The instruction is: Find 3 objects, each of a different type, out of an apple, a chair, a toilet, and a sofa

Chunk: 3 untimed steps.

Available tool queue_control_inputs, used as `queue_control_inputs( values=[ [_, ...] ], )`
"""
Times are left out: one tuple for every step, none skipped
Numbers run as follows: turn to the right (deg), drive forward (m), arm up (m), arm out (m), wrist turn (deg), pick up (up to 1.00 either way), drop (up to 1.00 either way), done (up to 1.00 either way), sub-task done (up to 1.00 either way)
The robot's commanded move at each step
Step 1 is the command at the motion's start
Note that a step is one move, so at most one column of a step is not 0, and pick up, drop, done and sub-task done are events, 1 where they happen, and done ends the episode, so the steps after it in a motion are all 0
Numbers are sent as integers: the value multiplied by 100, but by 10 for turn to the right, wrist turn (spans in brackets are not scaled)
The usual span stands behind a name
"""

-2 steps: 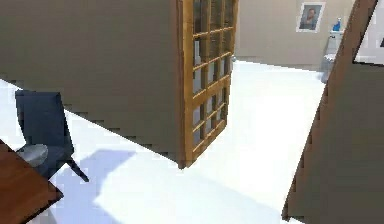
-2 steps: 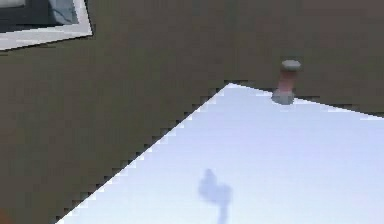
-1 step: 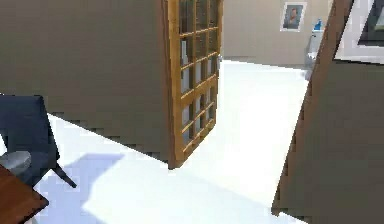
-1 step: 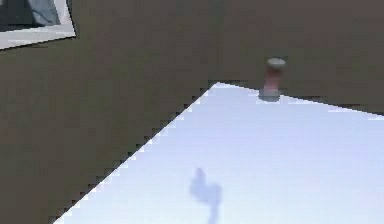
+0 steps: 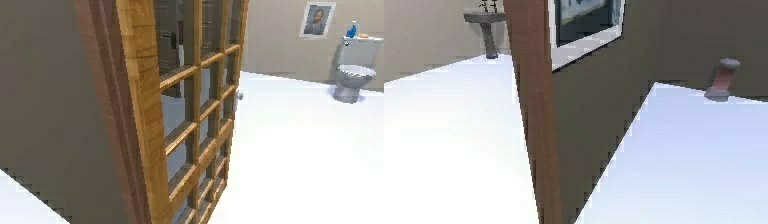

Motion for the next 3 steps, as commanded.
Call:
queue_control_inputs(
  values=[
    [150, 0, 0, 0, 0, 0, 0, 0, 0],
    [0, 5, 0, 0, 0, 0, 0, 0, 0],
    [150, 0, 0, 0, 0, 0, 0, 0, 0]
  ],
)
